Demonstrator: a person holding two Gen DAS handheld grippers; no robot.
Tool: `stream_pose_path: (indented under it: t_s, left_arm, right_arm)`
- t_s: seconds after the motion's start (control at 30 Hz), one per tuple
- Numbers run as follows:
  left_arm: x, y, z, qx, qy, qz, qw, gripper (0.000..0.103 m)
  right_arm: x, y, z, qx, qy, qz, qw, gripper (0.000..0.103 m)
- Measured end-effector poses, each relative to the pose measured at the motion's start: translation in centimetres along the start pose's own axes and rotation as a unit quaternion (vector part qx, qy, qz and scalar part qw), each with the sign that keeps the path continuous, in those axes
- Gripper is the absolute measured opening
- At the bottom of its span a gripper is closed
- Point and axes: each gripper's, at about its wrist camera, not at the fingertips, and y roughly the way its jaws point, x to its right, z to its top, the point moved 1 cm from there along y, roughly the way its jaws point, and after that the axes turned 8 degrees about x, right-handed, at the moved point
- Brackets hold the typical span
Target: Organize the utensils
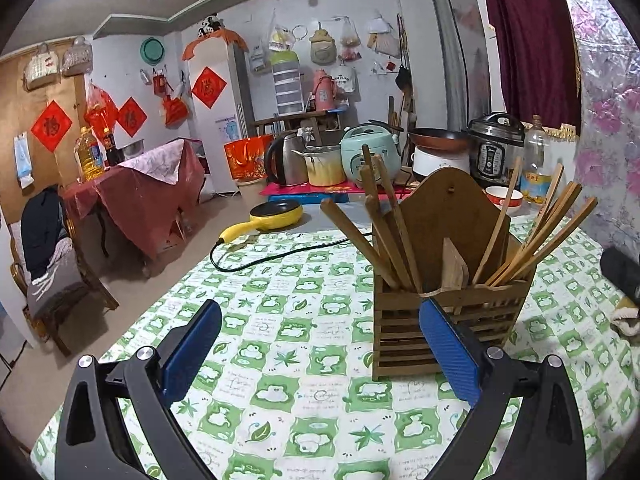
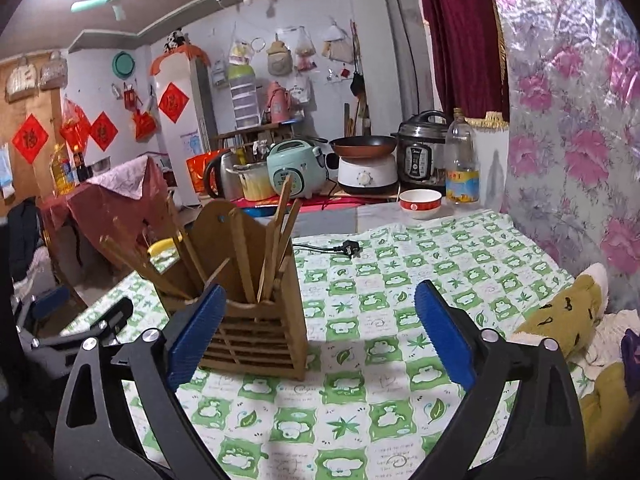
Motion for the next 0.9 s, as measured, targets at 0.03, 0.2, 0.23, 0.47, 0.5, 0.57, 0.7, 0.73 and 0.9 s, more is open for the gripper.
stream_pose_path:
  t_s: [0.03, 0.2, 0.23, 0.47, 0.5, 0.57, 0.7, 0.73, 0.9]
  left_arm:
    - [0.0, 0.0, 0.0, 0.001, -0.001, -0.001, 1.0, 0.097]
    - [0.0, -0.3, -0.3, -0.002, -0.004, -0.014, 0.9999, 0.097]
    - [-0.1, -0.2, -0.6, -0.009, -0.005, -0.021, 0.9997, 0.097]
    - [-1.4, 1.8, -3.8, -0.082, -0.011, -0.012, 0.9965, 0.097]
    - [-1.4, 2.1, -4.3, -0.094, -0.01, -0.012, 0.9955, 0.097]
    - [-1.2, 3.1, -5.6, -0.133, -0.008, -0.031, 0.9906, 0.097]
    - [-0.8, 4.1, -7.2, -0.177, 0.007, -0.04, 0.9834, 0.097]
    - [-0.6, 4.5, -7.5, -0.187, 0.011, -0.041, 0.9814, 0.097]
    - [0.1, 6.1, -9.4, -0.241, 0.028, -0.045, 0.969, 0.097]
  right_arm:
    - [-0.3, -0.1, -0.2, 0.003, -0.009, -0.004, 1.0, 0.094]
    - [-1.1, -0.8, -0.9, 0.012, -0.042, -0.023, 0.999, 0.096]
    - [-1.1, -0.8, -1.0, 0.009, -0.039, -0.023, 0.999, 0.096]
    - [0.0, 0.8, -4.8, -0.075, -0.038, -0.025, 0.996, 0.097]
    - [-0.1, 1.4, -5.3, -0.091, -0.042, -0.026, 0.995, 0.097]
    - [-0.2, 2.5, -6.2, -0.124, -0.044, -0.022, 0.991, 0.097]
    - [-0.2, 4.3, -8.1, -0.188, -0.042, -0.015, 0.981, 0.097]
    - [-0.2, 4.7, -8.6, -0.202, -0.043, -0.016, 0.978, 0.097]
    - [0.1, 6.5, -10.5, -0.255, -0.041, -0.025, 0.966, 0.097]
